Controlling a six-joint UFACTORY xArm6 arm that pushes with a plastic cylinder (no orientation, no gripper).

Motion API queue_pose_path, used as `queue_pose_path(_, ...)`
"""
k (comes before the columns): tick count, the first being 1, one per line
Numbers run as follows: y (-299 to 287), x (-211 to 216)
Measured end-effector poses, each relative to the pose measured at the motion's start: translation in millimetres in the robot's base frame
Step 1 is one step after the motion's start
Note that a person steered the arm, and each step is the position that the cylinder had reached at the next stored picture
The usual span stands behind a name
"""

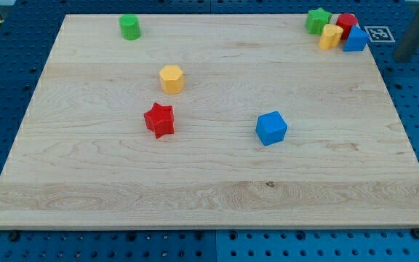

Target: Slide blue traingle down

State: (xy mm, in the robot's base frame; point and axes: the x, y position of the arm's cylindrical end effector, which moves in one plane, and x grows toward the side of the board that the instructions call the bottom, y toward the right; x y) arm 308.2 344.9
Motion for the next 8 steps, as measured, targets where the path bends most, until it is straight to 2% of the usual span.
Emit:
queue_pose_path(2, -26, -68)
queue_pose_path(4, -81, -71)
queue_pose_path(5, -91, -64)
queue_pose_path(7, -78, -41)
queue_pose_path(8, -57, -58)
